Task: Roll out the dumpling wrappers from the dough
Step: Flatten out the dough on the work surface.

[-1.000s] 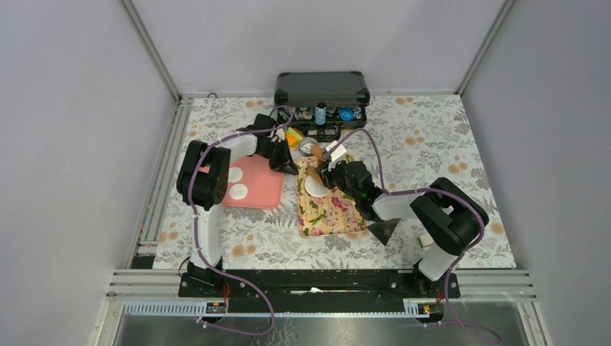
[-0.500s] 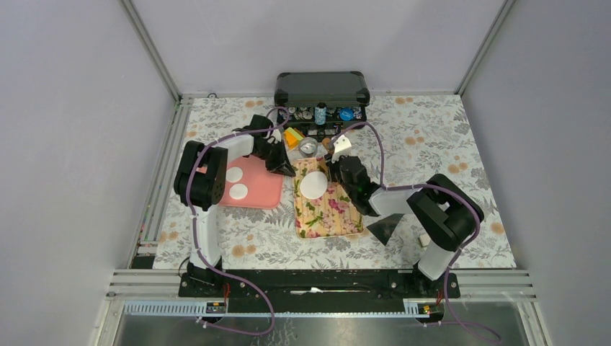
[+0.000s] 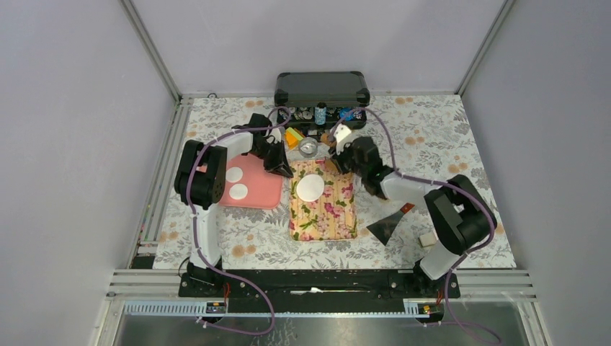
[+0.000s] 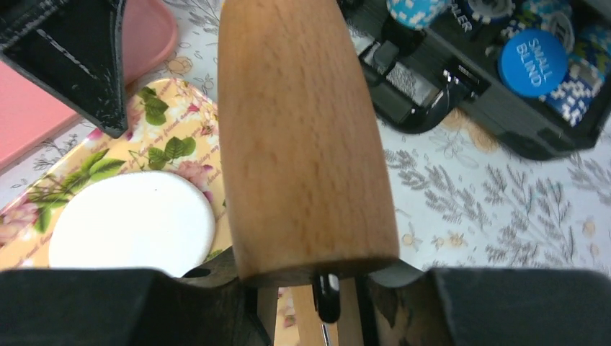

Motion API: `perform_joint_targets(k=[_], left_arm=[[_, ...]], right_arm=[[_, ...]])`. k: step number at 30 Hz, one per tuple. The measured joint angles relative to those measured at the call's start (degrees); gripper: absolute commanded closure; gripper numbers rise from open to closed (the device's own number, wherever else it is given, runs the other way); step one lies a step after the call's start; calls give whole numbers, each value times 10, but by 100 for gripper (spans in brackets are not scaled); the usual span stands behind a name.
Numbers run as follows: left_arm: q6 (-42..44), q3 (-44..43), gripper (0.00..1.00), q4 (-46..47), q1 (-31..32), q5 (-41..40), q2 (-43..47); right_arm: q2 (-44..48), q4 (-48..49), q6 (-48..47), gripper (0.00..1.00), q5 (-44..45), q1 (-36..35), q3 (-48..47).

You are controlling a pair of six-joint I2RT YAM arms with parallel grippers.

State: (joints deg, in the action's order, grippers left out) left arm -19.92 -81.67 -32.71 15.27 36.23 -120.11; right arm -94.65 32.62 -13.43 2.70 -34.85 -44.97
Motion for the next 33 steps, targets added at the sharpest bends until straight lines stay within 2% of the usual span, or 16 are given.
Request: perform_joint_targets(k=[6,10,13,17,23,33], left_arm=[[31,-27,100,-28,2,7,-15],[55,-42,100,-50,8,14,-27],[67,-53,100,-63,13,18,-34],[75,-68,100,-76,20,21,-42],[81,-79,100,-84,32,19,-48],[81,-80,100,-84,36,21,-49]], right_arm=[[-31,-146,-56,100,-287,102,-160],[-89,-232,-81,100,-457,105,-289],[-132,-298,-104,100,-543,96,-353],[-177,-395,-167,100,-595,80,-386],[-205,-497,-244,100,-623,61,-386],[-208,-555,-313,100,-642,57,-369]])
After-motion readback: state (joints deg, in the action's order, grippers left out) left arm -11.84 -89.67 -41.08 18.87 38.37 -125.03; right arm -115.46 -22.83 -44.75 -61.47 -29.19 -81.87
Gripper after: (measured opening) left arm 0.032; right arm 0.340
